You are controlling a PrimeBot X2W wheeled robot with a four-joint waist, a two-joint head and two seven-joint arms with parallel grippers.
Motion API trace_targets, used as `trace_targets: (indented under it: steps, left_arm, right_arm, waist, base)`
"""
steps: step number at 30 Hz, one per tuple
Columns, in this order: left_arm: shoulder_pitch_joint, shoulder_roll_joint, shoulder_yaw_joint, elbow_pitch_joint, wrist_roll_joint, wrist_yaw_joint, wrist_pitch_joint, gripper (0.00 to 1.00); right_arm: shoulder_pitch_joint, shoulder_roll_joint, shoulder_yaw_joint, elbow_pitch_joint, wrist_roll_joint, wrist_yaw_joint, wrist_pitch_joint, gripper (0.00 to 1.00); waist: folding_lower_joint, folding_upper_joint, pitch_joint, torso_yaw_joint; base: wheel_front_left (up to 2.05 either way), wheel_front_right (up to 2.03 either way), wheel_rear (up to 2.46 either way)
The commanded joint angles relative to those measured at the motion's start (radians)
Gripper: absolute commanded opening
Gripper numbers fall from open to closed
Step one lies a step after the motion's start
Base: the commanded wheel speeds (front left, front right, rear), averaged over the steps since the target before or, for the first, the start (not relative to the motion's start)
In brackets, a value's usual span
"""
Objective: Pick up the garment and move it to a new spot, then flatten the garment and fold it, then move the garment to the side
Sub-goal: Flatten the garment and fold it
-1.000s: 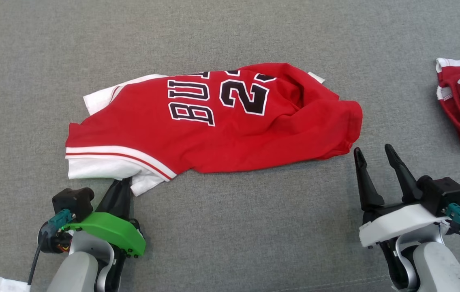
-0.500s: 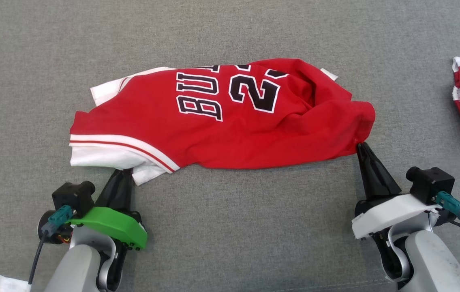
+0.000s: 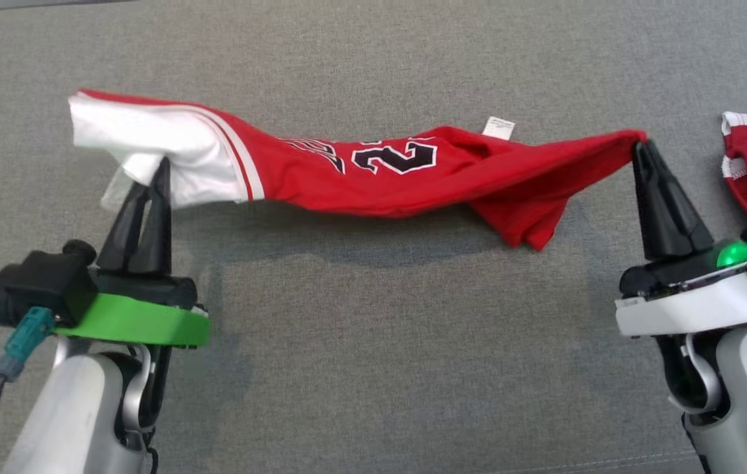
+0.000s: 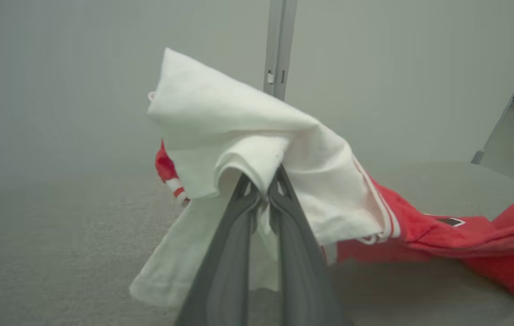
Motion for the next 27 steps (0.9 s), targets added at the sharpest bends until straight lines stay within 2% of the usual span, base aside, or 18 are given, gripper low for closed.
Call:
trace_targets:
  steps: [1, 8, 16, 27]
  left_arm:
    - [-0.025, 0.018, 0.008, -0.038, 0.016, 0.010, 0.007, 0.00]
    - [-0.107, 0.069, 0.039, -0.230, 0.039, 0.033, 0.068, 0.00]
    - [-0.203, 0.120, 0.089, -0.390, 0.051, 0.062, 0.143, 0.00]
    - [-0.227, 0.119, 0.074, -0.440, 0.043, 0.079, 0.211, 0.00]
  right_arm:
    - [-0.023, -0.014, -0.007, -0.030, 0.012, -0.001, 0.003, 0.00]
    - [-0.130, -0.052, -0.042, -0.187, 0.062, -0.001, 0.000, 0.00]
    - [-0.258, -0.076, -0.135, -0.328, 0.054, -0.001, 0.011, 0.00]
    - [-0.291, -0.063, -0.145, -0.327, 0.044, -0.001, 0.042, 0.00]
  waist:
    - [0.0000, 0.0000, -0.019, 0.008]
    - [0.0000, 0.0000, -0.064, 0.013]
    - [0.0000, 0.0000, -0.101, 0.007]
    - [0.0000, 0.0000, -0.094, 0.011]
  base:
    - [0.00, 0.00, 0.00]
    - [0.00, 0.00, 0.00]
    - [0.00, 0.00, 0.00]
    - [0.00, 0.00, 0.00]
